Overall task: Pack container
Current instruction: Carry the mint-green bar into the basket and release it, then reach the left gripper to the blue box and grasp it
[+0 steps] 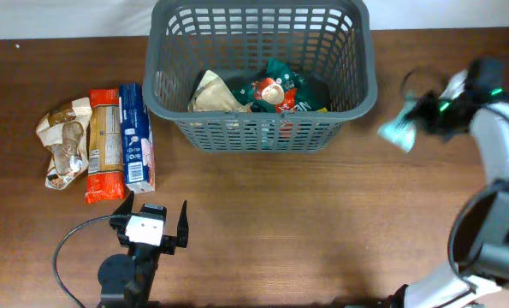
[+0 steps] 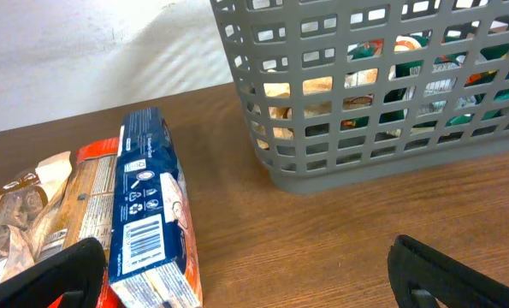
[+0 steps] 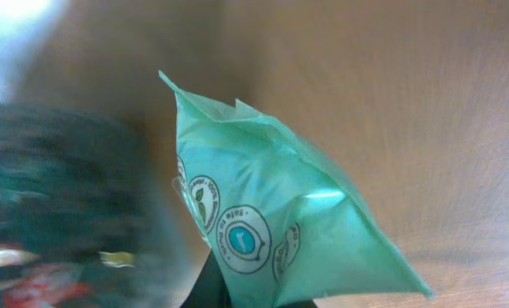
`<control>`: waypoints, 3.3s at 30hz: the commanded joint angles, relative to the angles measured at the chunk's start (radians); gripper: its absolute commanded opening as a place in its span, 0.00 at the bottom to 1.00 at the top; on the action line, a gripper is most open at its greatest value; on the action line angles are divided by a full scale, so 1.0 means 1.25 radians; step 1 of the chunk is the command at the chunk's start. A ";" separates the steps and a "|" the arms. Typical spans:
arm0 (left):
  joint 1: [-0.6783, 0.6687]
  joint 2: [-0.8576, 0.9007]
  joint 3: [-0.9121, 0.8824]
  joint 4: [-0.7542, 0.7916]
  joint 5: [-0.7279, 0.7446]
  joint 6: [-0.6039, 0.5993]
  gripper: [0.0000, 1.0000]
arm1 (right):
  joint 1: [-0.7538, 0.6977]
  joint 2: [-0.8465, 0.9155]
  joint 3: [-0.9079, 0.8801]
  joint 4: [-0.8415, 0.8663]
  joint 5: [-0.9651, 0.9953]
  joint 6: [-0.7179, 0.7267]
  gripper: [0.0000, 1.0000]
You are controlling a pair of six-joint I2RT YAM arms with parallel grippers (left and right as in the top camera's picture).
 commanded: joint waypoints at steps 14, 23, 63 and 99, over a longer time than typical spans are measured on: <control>-0.004 -0.007 -0.004 0.001 0.008 -0.007 0.99 | 0.414 -0.116 0.405 -0.090 -0.087 -0.620 0.04; -0.004 -0.007 -0.004 0.001 0.008 -0.007 0.99 | 0.526 0.112 0.405 -0.006 -0.038 -0.690 0.04; -0.004 -0.007 0.000 0.242 -0.006 0.011 0.99 | -0.012 0.035 0.654 -0.367 0.236 -0.134 0.99; 0.265 1.263 1.042 -0.429 0.173 -0.062 0.94 | -0.065 0.059 0.441 -0.368 0.240 -0.135 0.99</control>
